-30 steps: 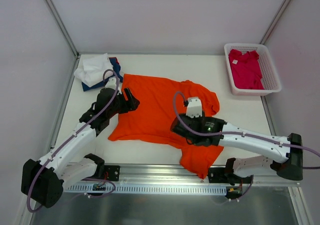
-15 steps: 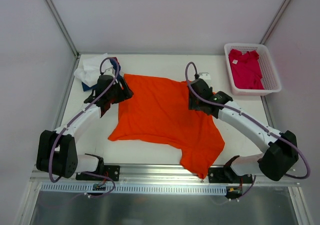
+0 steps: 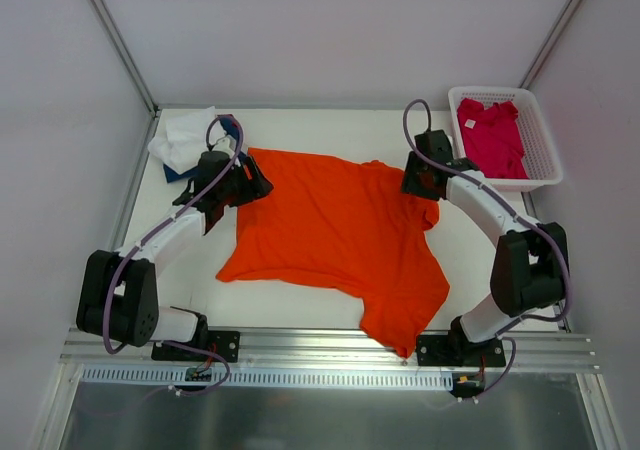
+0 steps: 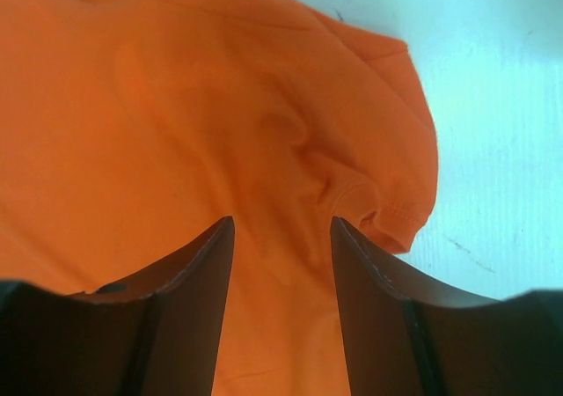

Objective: Fold and stack the t-shirts
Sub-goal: Flatten the tshirt out

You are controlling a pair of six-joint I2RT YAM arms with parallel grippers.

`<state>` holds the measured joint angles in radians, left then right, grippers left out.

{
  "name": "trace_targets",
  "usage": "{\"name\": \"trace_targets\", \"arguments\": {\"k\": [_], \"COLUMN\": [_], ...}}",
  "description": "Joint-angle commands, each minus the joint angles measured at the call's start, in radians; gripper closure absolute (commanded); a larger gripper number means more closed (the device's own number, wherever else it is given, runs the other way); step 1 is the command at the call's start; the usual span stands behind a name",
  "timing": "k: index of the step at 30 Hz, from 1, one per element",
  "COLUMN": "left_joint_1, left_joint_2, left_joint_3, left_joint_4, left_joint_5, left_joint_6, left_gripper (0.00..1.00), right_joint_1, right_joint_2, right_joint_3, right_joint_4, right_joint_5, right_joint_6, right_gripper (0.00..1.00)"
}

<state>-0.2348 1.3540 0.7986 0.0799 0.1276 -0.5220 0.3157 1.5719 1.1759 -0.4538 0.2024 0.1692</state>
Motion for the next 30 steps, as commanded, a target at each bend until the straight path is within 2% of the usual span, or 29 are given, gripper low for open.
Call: {"name": "trace_targets", "arguments": {"k": [1, 11, 23, 30], "left_joint_1": [0.002, 0.002, 0.002, 0.002], "left_joint_2": [0.014, -0.001, -0.004, -0.010], "left_joint_3": [-0.033, -0.087, -0.108, -0.108], "left_joint_4": [0.052, 0.087, 0.110, 0.112], "left_joint_5": [0.047, 0.072, 0.081, 0.083], "left_joint_6": [0.013, 0.002, 0.008, 0.010], "left_gripper": [0.35, 0.35, 0.35, 0.35], "right_joint_1": [-0.064, -0.197, -0.271, -0.290], "right_joint_2": [0.031, 0.169, 0.287, 0.318], "right_joint_3": [0.056, 0.142, 0.260, 0.254], "right_joint_4": [0.061, 0.086, 0.063, 0.066], "right_joint_5": [-0.058, -0.144, -0.139, -0.136], "right_joint_6": [-0.014, -0.017, -0.096, -0.114], "right_gripper": [0.49, 0.51, 0.56, 0.59]}}
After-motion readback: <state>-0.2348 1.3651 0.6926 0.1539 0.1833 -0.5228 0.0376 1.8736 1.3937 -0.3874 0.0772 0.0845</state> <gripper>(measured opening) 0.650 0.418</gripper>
